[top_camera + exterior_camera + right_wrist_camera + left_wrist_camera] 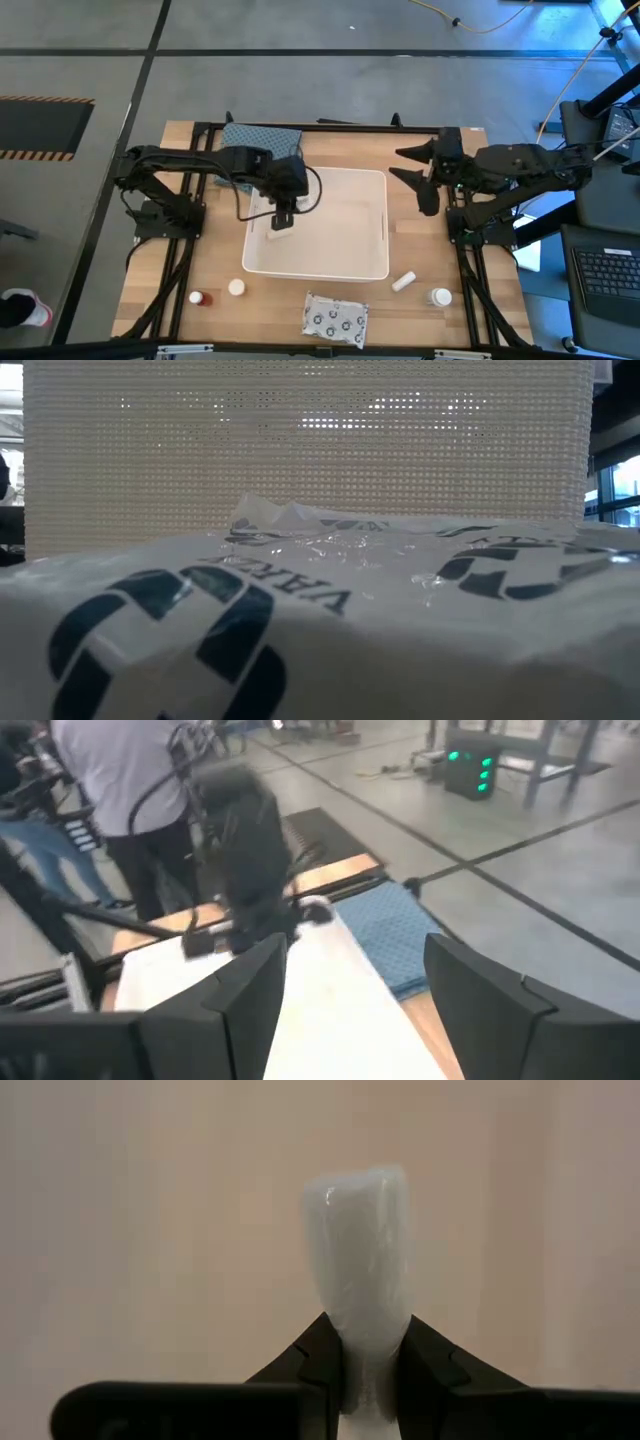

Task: Pick & place medical supplies in basket/bin
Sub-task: Put the top white rolled gauze into the white basket

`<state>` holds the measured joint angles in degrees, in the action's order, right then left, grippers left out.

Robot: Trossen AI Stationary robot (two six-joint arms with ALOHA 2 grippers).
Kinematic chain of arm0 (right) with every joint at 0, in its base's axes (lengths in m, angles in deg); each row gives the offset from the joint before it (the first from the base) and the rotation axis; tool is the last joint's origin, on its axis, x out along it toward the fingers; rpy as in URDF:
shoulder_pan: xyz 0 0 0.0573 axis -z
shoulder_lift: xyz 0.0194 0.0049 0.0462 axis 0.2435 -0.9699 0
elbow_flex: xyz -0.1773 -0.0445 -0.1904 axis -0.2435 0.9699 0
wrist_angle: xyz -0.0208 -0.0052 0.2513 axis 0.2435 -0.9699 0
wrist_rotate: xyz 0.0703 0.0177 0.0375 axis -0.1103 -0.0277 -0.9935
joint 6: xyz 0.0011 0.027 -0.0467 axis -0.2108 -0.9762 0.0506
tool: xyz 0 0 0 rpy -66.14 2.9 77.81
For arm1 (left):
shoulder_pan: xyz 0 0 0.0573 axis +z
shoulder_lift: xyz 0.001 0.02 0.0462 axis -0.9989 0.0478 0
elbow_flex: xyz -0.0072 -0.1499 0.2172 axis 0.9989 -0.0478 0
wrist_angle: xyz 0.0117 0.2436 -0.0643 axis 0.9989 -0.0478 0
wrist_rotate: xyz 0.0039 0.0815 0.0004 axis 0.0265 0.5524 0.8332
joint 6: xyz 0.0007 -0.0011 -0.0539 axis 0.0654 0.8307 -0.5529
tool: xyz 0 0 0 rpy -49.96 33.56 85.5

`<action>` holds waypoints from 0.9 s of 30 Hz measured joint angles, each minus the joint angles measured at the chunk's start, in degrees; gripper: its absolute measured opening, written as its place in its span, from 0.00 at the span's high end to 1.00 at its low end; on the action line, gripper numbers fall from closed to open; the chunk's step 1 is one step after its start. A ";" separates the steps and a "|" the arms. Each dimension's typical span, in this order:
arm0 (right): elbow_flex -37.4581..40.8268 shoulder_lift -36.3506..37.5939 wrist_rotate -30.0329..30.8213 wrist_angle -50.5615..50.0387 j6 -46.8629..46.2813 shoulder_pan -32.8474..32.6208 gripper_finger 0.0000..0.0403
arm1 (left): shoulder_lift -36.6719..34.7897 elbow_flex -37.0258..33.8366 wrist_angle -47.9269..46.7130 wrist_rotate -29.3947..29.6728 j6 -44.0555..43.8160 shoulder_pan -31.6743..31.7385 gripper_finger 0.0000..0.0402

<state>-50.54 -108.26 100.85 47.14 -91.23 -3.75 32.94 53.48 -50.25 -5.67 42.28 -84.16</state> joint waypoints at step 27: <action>-0.02 2.49 1.02 -1.87 -0.20 0.02 0.41 | 24.95 0.01 -9.03 1.66 4.23 -2.75 0.84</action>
<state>-50.56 -105.76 101.88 45.26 -91.43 -3.73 57.89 53.48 -59.29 -4.01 46.50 -86.92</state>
